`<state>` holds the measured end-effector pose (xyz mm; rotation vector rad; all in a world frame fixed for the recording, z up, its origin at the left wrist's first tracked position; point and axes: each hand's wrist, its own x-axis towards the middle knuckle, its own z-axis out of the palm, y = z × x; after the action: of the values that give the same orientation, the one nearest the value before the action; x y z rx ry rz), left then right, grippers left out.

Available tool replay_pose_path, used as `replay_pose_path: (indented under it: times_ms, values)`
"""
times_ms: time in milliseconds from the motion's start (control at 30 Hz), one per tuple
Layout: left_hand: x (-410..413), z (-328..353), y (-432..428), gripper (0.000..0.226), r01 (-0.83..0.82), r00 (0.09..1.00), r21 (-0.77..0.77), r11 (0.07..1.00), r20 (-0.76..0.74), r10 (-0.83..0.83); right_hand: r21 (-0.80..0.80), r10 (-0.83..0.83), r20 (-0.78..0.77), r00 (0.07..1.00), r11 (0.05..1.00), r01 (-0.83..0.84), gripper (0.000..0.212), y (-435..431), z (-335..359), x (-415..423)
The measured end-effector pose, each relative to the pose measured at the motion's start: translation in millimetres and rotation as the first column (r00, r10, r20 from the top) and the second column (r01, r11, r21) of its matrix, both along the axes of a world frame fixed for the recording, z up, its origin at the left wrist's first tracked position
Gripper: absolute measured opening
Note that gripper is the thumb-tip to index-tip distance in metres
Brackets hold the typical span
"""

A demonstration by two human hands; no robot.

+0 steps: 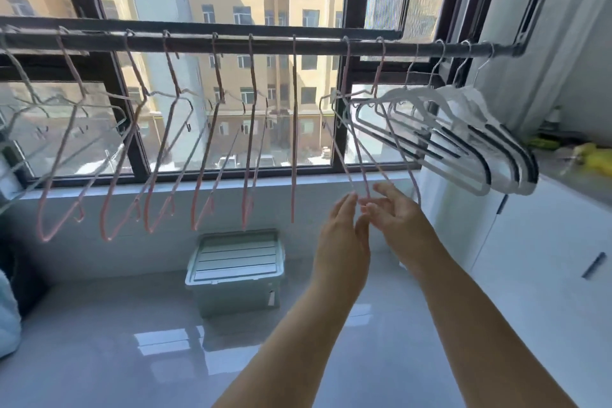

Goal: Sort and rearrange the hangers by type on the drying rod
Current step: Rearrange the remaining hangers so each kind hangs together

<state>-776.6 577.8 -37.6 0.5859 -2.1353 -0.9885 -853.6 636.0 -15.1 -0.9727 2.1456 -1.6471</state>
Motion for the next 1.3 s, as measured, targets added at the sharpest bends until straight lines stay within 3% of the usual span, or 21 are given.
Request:
replay_pose_path:
  times_ms: [300, 433, 600, 833, 1067, 1300]
  values:
    - [-27, 29, -22, 0.042, 0.016, 1.0, 0.246, 0.969, -0.018, -0.012, -0.148, 0.069, -0.06, 0.996, 0.986, -0.077, 0.029, 2, -6, -2]
    - [-25, 35, -26, 0.032, 0.087, 0.989, 0.401, 0.912, -0.141, -0.032, -0.231, 0.077, -0.001, 0.997, 0.97, -0.076, 0.035, 0, -6, 0]
    - [-11, 35, -36, 0.027, 0.164, 0.972, 0.487, 0.858, -0.229, -0.056, -0.254, 0.101, 0.013, 0.995, 0.963, -0.094, 0.039, -7, -8, 10]
    - [8, 36, -47, 0.018, 0.188, 0.965, 0.453, 0.872, -0.253, -0.076, -0.27, 0.112, -0.003, 0.994, 0.957, -0.108, 0.04, -19, -8, 29]
    - [16, 37, -51, 0.03, 0.19, 0.964, 0.453, 0.871, -0.252, -0.079, -0.25, 0.102, -0.007, 0.995, 0.963, -0.1, 0.038, -25, -8, 36]
    - [19, 36, -59, 0.019, 0.191, 0.967, 0.462, 0.866, -0.242, -0.084, -0.288, 0.109, 0.019, 0.994, 0.953, -0.099, 0.037, -33, -7, 44]
